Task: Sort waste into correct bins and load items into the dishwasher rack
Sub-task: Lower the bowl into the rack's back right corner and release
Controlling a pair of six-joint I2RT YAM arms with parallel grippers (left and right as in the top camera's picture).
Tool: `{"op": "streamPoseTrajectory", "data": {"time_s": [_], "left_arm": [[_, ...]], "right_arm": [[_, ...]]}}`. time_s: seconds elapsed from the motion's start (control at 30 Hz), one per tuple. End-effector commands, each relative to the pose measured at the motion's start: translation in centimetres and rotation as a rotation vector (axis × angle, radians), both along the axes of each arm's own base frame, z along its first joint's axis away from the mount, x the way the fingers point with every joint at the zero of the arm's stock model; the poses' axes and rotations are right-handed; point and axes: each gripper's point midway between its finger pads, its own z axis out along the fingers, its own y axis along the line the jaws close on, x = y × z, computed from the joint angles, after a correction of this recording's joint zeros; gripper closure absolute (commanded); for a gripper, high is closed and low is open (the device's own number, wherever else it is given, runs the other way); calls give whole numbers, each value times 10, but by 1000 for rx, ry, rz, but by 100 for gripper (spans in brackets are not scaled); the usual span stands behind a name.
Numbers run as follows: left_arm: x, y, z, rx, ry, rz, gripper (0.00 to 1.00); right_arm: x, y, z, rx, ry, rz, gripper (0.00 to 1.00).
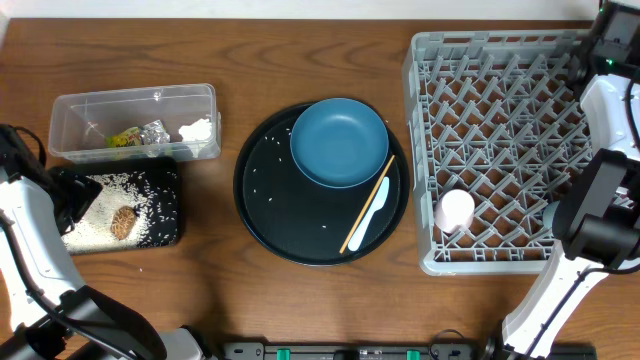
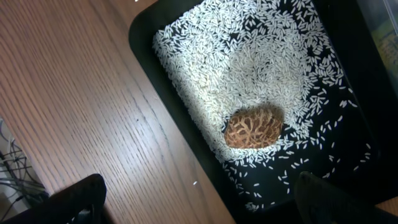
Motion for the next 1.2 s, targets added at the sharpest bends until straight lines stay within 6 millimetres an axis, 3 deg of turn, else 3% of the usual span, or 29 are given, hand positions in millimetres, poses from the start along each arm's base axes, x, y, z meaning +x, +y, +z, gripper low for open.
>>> {"op": "streamPoseTrajectory", "data": {"time_s": [0.0, 0.4, 0.63, 1.0, 1.17], "left_arm": [[-3, 3, 2, 17, 8, 13, 2], [-4, 3, 2, 17, 8, 13, 2], [-4, 3, 2, 17, 8, 13, 2], [-3, 3, 2, 17, 8, 13, 2], [-4, 3, 2, 17, 8, 13, 2]], "right_arm": [[2, 4, -14, 48, -99, -3, 99], [6, 11, -25, 104, -101, 25, 99], [8, -3, -13, 62, -22, 51, 99], [11, -6, -37, 112, -6, 73, 99], [3, -18, -28, 53, -4, 22, 99]]}}
